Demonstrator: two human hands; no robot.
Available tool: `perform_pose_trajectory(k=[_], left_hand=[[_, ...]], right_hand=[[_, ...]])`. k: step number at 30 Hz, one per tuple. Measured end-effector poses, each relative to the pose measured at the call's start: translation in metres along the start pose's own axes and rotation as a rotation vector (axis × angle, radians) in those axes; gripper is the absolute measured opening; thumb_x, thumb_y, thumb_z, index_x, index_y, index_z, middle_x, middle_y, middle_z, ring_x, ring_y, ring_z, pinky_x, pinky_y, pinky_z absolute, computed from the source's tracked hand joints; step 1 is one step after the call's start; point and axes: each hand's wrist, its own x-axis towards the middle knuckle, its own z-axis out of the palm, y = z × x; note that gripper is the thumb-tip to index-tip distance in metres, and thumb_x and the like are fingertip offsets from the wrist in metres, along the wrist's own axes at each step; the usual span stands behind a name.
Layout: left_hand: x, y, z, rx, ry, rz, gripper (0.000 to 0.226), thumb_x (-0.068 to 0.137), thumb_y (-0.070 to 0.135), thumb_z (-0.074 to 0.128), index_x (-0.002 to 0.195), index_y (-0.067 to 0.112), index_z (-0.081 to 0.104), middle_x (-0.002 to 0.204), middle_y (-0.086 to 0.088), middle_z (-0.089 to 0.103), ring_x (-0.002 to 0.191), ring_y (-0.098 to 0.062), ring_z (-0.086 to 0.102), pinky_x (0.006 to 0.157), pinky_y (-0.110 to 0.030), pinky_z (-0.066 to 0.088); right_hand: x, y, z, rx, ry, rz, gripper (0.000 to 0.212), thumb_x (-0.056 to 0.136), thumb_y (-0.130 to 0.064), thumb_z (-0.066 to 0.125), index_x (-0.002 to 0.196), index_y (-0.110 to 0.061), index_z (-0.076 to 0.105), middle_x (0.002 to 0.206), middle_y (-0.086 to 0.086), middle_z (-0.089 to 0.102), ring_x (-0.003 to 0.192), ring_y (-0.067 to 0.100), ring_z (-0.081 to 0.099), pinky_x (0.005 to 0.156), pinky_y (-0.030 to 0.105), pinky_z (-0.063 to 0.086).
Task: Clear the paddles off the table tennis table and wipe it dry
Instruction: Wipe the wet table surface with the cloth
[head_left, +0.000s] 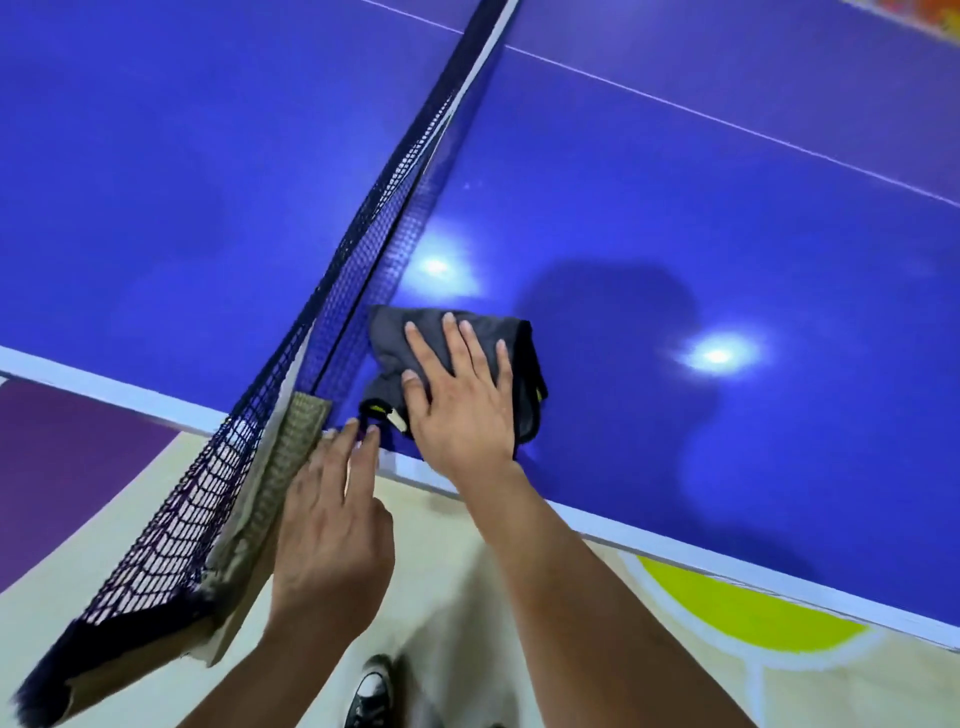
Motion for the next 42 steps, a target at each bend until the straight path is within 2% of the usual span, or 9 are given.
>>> perform_pose_trajectory(k=[3, 7, 12, 17, 23, 30, 35, 42], left_hand=[[0.014, 0.005, 0.008, 0.006, -0.014, -0.012, 0.051, 0.093, 0.005, 0.043, 0.143, -0.001, 0.053, 0.153, -0.022, 0.046, 0.142, -0.041, 0.043, 0.11, -0.06, 0.039], [0.041, 0.021, 0.017, -0.007, -0.061, -0.031, 0.047, 0.093, 0.01, 0.043, 0.137, 0.002, 0.059, 0.149, -0.021, 0.05, 0.138, -0.042, 0.046, 0.112, -0.058, 0.037], [0.092, 0.035, 0.032, -0.05, -0.127, -0.11, 0.05, 0.093, 0.02, 0.039, 0.139, 0.009, 0.056, 0.152, -0.015, 0.047, 0.141, -0.037, 0.041, 0.116, -0.053, 0.031], [0.147, 0.048, 0.055, -0.052, -0.141, -0.14, 0.053, 0.091, 0.022, 0.038, 0.139, 0.012, 0.056, 0.153, -0.012, 0.045, 0.142, -0.036, 0.039, 0.115, -0.053, 0.031], [0.225, 0.074, 0.081, -0.013, -0.104, -0.158, 0.053, 0.091, 0.024, 0.04, 0.139, 0.011, 0.059, 0.152, -0.01, 0.047, 0.142, -0.035, 0.04, 0.114, -0.049, 0.03], [0.287, 0.085, 0.098, 0.031, -0.085, -0.155, 0.052, 0.093, 0.022, 0.041, 0.142, 0.013, 0.054, 0.155, -0.011, 0.042, 0.143, -0.036, 0.038, 0.116, -0.048, 0.028], [0.288, 0.085, 0.102, 0.077, -0.107, -0.151, 0.052, 0.093, 0.023, 0.039, 0.142, 0.011, 0.054, 0.156, -0.014, 0.041, 0.143, -0.038, 0.039, 0.115, -0.05, 0.029], [0.242, 0.086, 0.085, 0.118, -0.137, -0.217, 0.053, 0.093, 0.026, 0.039, 0.143, 0.011, 0.052, 0.158, -0.015, 0.038, 0.143, -0.038, 0.04, 0.116, -0.053, 0.03]], right_hand=[[0.036, 0.012, -0.004, -0.008, -0.044, 0.036, 0.054, 0.107, -0.05, 0.023, 0.161, -0.044, 0.021, 0.172, -0.002, 0.011, 0.158, 0.014, 0.002, 0.126, 0.051, -0.005], [0.081, 0.027, -0.007, 0.013, -0.035, 0.085, 0.054, 0.108, -0.05, 0.025, 0.161, -0.044, 0.02, 0.172, -0.002, 0.01, 0.158, 0.014, 0.001, 0.126, 0.05, -0.009], [0.157, 0.056, -0.011, 0.016, -0.035, 0.126, 0.054, 0.108, -0.049, 0.024, 0.161, -0.043, 0.019, 0.172, -0.001, 0.009, 0.158, 0.015, 0.0, 0.125, 0.051, -0.01], [0.253, 0.099, -0.016, 0.005, -0.012, 0.124, 0.054, 0.108, -0.047, 0.023, 0.161, -0.042, 0.021, 0.172, 0.0, 0.011, 0.159, 0.016, 0.001, 0.126, 0.053, -0.007], [0.366, 0.153, -0.026, -0.018, -0.02, 0.114, 0.054, 0.108, -0.047, 0.022, 0.161, -0.041, 0.021, 0.172, 0.001, 0.011, 0.159, 0.017, 0.002, 0.126, 0.053, -0.006], [0.465, 0.193, -0.037, -0.007, -0.037, 0.173, 0.056, 0.106, -0.048, 0.02, 0.162, -0.041, 0.019, 0.172, 0.001, 0.008, 0.159, 0.016, -0.001, 0.125, 0.053, -0.01], [0.476, 0.199, -0.035, -0.022, -0.059, 0.151, 0.061, 0.104, -0.057, 0.019, 0.162, -0.04, 0.016, 0.173, 0.002, 0.005, 0.159, 0.018, -0.003, 0.125, 0.054, -0.011], [0.393, 0.198, -0.036, -0.045, -0.028, 0.095, 0.063, 0.103, -0.059, 0.018, 0.163, -0.039, 0.016, 0.172, 0.003, 0.008, 0.159, 0.019, 0.0, 0.125, 0.056, -0.008]])
